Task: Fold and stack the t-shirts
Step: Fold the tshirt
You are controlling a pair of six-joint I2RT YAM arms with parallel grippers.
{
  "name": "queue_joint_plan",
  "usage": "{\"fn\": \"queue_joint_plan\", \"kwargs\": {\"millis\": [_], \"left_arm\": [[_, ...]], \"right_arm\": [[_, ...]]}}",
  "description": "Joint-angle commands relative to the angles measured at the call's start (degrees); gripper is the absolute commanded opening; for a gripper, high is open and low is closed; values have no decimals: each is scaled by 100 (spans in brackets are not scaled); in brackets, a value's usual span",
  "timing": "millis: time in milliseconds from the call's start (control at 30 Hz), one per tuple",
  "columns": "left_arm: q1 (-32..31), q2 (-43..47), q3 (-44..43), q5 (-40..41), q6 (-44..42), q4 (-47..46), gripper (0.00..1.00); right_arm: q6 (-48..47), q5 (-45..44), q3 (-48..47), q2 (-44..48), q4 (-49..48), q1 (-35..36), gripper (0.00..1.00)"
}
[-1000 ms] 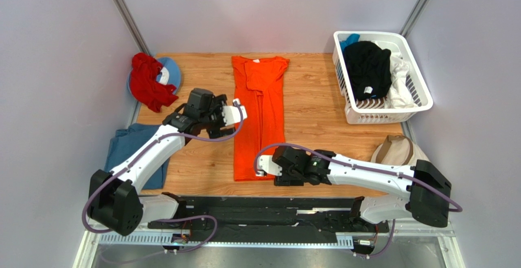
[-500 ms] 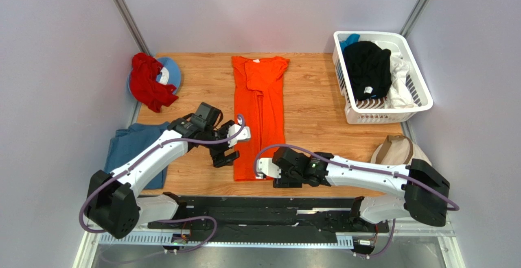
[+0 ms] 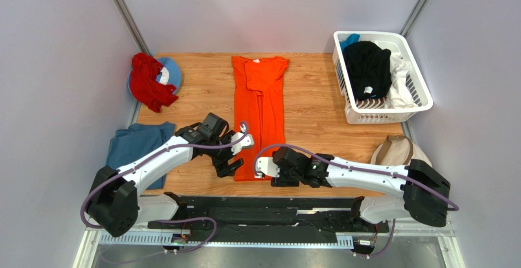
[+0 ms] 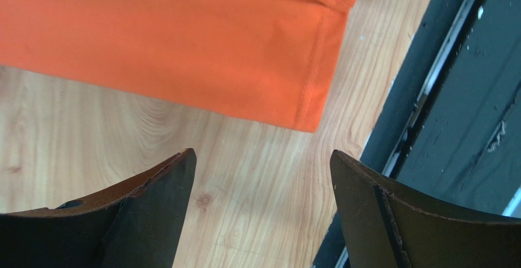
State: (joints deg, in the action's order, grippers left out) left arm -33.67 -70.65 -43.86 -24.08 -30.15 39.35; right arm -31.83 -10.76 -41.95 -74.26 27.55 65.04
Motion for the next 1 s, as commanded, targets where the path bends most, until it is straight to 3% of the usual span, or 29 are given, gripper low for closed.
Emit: {"fn": "queue_joint_plan", "kwargs": {"millis": [0, 200, 467, 567, 700, 967], "left_arm": [[-43, -122, -149, 131, 483, -489, 90], [-43, -817, -712, -194, 1248, -604, 87], [-69, -775, -879, -494, 1907, -640, 85], [-69, -766, -844, -230, 1724, -508, 85], [-69, -696, -1037, 200, 1013, 360, 84], [-96, -1073, -862, 43, -165, 1179, 82]], "right_arm": [[-60, 101, 170, 271, -575, -88, 66], [-165, 224, 425, 368, -804, -105, 67], [-130, 207, 425, 438, -830, -105, 66], [-130, 215, 407, 404, -883, -105, 66], [-104, 233, 416, 333, -892, -96, 67], [-77, 321, 284, 43, -900, -96, 67]]}}
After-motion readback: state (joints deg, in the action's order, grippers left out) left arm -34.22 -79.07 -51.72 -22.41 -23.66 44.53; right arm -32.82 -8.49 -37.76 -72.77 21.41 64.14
